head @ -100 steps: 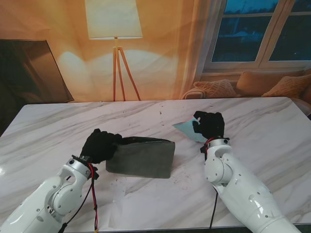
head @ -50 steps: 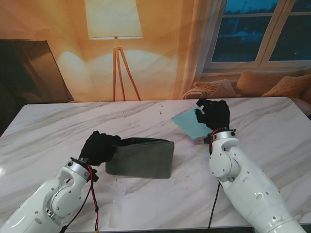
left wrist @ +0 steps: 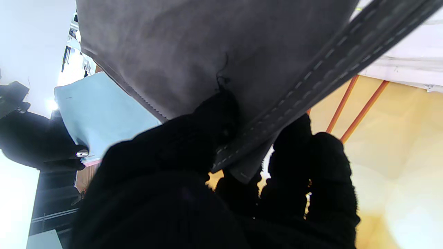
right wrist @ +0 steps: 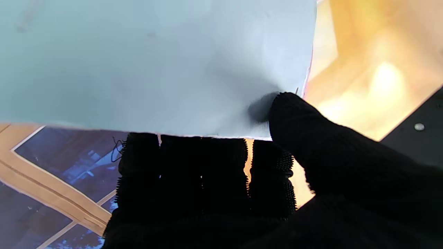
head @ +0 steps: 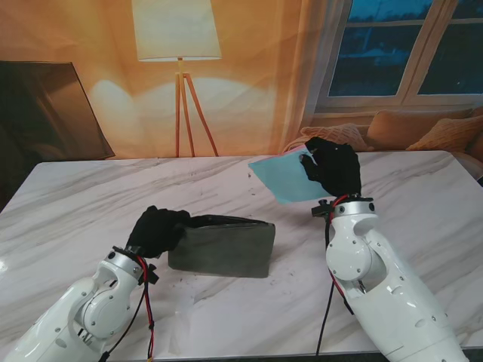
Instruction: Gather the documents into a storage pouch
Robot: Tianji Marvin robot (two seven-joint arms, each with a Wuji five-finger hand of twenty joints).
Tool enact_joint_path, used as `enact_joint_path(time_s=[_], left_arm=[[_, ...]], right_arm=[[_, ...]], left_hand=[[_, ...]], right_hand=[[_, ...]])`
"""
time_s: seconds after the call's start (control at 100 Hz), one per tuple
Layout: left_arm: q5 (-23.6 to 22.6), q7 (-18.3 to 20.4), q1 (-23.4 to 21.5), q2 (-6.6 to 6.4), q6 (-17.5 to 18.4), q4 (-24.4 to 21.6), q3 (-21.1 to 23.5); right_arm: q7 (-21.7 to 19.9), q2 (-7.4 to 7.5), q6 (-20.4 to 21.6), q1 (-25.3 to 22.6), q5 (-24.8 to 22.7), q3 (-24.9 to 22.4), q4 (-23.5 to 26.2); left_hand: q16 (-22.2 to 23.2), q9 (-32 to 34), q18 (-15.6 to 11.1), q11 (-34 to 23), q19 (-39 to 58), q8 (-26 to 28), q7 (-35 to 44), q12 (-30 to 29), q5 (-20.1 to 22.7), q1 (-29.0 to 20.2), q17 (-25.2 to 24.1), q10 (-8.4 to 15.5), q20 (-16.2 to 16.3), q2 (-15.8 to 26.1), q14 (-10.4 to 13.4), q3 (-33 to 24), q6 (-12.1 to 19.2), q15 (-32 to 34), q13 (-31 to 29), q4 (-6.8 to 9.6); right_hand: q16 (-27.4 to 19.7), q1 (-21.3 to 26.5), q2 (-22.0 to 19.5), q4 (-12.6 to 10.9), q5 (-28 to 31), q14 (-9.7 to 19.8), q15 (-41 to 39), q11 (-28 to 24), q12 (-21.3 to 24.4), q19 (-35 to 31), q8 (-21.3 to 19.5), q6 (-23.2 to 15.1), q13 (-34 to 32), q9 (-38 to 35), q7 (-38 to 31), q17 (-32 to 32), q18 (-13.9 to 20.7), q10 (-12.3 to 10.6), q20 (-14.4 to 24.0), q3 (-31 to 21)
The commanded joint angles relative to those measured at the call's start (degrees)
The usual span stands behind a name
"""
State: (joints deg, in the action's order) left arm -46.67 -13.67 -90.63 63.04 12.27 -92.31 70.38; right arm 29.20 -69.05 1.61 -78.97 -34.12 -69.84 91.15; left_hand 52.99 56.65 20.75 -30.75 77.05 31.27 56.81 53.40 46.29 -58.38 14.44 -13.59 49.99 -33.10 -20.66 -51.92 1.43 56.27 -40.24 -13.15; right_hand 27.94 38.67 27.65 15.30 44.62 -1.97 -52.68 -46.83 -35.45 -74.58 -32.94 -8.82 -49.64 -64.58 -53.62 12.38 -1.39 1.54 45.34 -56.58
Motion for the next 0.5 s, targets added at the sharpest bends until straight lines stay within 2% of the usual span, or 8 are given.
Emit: enact_joint_path(time_s=[0.0, 0.07, 0.27, 0.49], left_arm=[[0.3, 0.5, 0.0, 0.67, -0.3, -0.2, -0.4], [1.1, 0.3, 0.1, 0.87, -0.5, 0.0, -0.6], [2.3, -2.8, 1.5, 1.6, -0.7, 1.5, -1.8], [4.3, -6.6, 3.9, 2.73, -1.8, 4.1, -3.7]], right_arm=[[-0.7, -0.58, 0.5, -0.8, 0.5, 0.0, 2.4], [-0.8, -0.71, 0.9, -1.3, 1.3, 0.0, 3.9], [-1.3, -1.35, 0.6, -1.8, 5.4, 0.3, 7.1], [-1.6, -1.86, 0.3, -1.9, 8.6, 1.0, 8.6]], left_hand=[[0.6, -1.0, -3.0, 0.1, -1.5, 4.0, 2.7, 0.9, 2.6, -3.1, -1.8, 1.5, -0.9, 3.4, -1.1, 2.2, 2.2, 0.3, 0.3, -0.78], [0.6, -1.1, -2.9, 0.2, -1.1, 5.2, 2.4, 1.1, 2.6, -3.9, -1.3, 1.0, -0.8, 4.2, -1.2, 3.7, 2.1, 0.6, 0.2, -0.51], [0.6, -1.0, -2.6, 0.1, -0.2, 5.3, 2.0, 1.2, 2.8, -4.0, -0.4, 0.7, -0.2, 4.0, -1.7, 3.8, 2.2, 1.7, -0.2, -0.34], [0.8, -1.4, -2.6, -0.1, 0.1, 5.4, 2.1, 1.3, 2.8, -4.3, -0.3, 0.7, 0.3, 4.3, -1.7, 4.2, 2.1, 3.1, -0.2, -0.17]], right_hand=[[0.1, 2.2, -2.2, 0.2, 5.7, 0.8, -1.2, -1.5, -0.8, -0.9, -2.8, -3.9, -0.9, -2.1, -5.5, -0.2, 0.2, 0.9, 0.7, -1.7], [0.0, 2.2, -2.3, 0.1, 5.6, 1.0, -1.1, -1.4, -0.9, -0.9, -2.9, -4.1, -0.9, -2.0, -5.4, -0.2, 0.2, 0.6, 0.7, -1.7], [-0.2, 2.3, -2.6, 0.1, 5.6, 1.5, -0.6, -1.3, -1.0, -0.1, -3.3, -4.3, -0.6, -1.8, -5.2, -0.3, 0.3, 0.2, 0.3, -1.4], [-0.2, 2.3, -2.9, 0.0, 5.4, 2.1, -0.2, -1.2, -1.1, 0.4, -3.7, -4.8, -0.4, -1.5, -5.0, -0.4, 0.5, -0.2, 0.1, -0.9]])
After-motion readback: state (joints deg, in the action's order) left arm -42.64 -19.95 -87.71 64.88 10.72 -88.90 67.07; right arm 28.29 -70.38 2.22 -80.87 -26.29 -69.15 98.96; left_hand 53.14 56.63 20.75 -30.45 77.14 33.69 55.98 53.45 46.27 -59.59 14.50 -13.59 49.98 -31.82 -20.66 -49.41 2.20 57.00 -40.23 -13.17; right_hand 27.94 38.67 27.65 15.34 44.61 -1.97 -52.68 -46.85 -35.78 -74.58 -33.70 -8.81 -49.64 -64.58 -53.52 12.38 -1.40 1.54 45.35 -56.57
